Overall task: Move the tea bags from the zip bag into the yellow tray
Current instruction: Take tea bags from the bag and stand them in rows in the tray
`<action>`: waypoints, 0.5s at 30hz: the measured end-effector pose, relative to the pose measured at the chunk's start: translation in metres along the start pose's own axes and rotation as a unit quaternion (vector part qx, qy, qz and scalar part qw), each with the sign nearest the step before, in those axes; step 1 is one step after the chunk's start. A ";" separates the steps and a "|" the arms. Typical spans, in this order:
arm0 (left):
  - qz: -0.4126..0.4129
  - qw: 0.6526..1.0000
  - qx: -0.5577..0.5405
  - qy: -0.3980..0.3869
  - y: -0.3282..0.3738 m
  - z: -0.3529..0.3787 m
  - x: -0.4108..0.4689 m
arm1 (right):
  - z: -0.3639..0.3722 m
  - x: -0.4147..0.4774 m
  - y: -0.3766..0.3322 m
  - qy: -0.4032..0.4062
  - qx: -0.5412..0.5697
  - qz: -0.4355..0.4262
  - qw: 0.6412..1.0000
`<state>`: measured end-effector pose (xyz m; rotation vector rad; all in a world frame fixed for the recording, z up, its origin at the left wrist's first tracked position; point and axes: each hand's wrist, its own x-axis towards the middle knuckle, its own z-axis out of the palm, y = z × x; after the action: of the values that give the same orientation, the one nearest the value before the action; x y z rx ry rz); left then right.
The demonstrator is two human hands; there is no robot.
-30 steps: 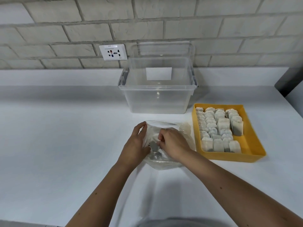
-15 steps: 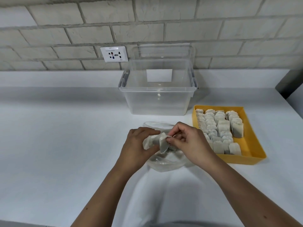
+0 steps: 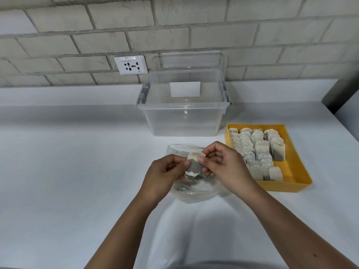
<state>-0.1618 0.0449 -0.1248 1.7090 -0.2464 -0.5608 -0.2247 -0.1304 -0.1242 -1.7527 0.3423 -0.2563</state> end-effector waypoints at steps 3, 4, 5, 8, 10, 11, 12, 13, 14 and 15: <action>-0.045 0.996 -0.075 0.005 0.001 0.004 0.000 | 0.004 -0.005 0.002 0.036 -0.055 -0.060 0.996; -0.058 0.993 -0.099 0.008 0.002 0.006 0.001 | 0.004 -0.007 0.002 0.054 -0.082 -0.100 0.990; -0.071 0.990 -0.122 0.012 0.003 0.007 0.001 | 0.005 -0.009 0.003 0.058 -0.105 -0.143 0.982; -0.097 0.980 -0.174 0.008 0.006 0.006 0.001 | 0.005 -0.014 0.009 0.001 -0.162 -0.212 0.964; -0.105 0.976 -0.190 0.003 0.006 0.004 0.001 | 0.005 -0.016 0.013 -0.030 -0.194 -0.214 0.957; -0.109 0.974 -0.198 0.000 0.006 0.004 0.001 | 0.005 -0.015 0.015 -0.033 -0.196 -0.214 0.956; -0.111 0.972 -0.207 -0.005 0.005 0.004 0.001 | 0.005 -0.014 0.015 -0.031 -0.192 -0.213 0.957; -0.113 0.970 -0.216 -0.013 0.005 0.004 0.000 | 0.005 -0.013 0.015 -0.024 -0.186 -0.214 0.959; -0.114 0.967 -0.226 -0.020 0.005 0.004 0.000 | 0.005 -0.011 0.015 -0.017 -0.183 -0.214 0.959; -0.114 0.964 -0.237 -0.027 0.005 0.004 -0.001 | 0.005 -0.010 0.015 -0.010 -0.182 -0.214 0.960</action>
<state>-0.1636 0.0406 -0.1202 1.2631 0.0491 -0.7694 -0.2338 -0.1247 -0.1400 -2.1859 -0.0159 -0.5109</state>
